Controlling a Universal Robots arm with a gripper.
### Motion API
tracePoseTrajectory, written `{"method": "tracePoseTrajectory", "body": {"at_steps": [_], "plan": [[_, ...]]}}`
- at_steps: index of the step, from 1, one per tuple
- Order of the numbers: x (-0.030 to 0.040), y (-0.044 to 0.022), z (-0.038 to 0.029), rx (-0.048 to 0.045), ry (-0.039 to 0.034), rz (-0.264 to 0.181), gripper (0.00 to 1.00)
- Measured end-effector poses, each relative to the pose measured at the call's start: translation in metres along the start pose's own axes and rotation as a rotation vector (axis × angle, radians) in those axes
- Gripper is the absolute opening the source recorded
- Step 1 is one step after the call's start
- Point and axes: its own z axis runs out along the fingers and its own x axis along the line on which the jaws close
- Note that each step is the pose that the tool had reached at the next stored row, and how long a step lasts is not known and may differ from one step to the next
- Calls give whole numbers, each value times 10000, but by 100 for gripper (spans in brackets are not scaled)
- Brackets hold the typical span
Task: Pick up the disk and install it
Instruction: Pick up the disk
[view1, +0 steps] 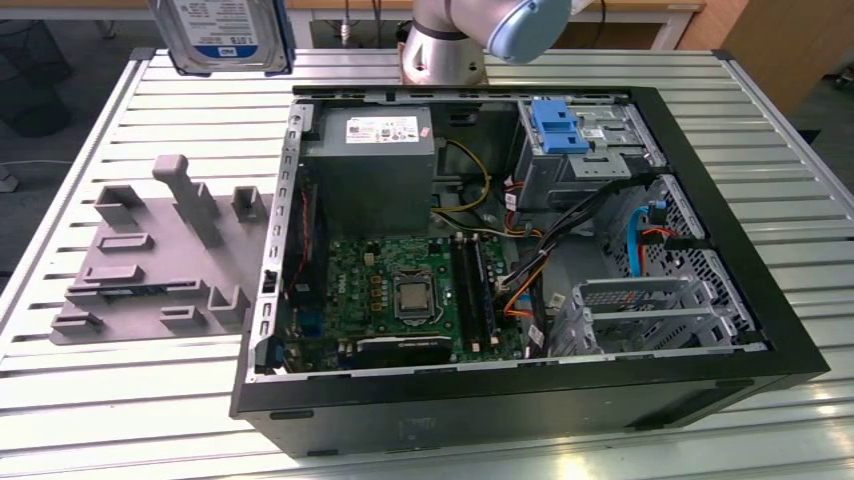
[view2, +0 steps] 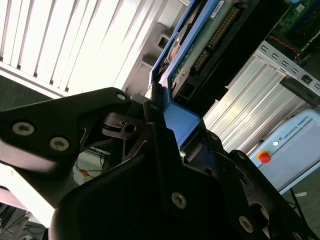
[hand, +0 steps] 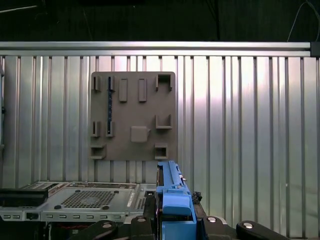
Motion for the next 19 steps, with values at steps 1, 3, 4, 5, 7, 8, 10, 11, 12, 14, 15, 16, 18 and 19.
{"method": "tracePoseTrajectory", "body": {"at_steps": [1,3,4,5,7,8,10,11,12,14,15,16,18,19], "plan": [[0,-12,0,-1,0,0,37],[-1,-36,0,0,0,0,37],[-1,-48,-1,0,0,0,37],[-1,-60,-1,-1,0,0,37],[-1,-85,-1,0,0,0,37],[-1,-98,-1,0,0,0,37],[-2,-124,-1,0,0,0,37],[-2,-137,-2,-1,0,0,37],[-2,-150,-2,0,1,0,37],[-2,-176,-2,0,0,0,37],[-3,-189,-2,0,1,0,37],[-3,-201,-3,0,1,0,37],[-3,-226,-3,-1,0,0,37],[-3,-239,-3,-1,1,0,37]]}}
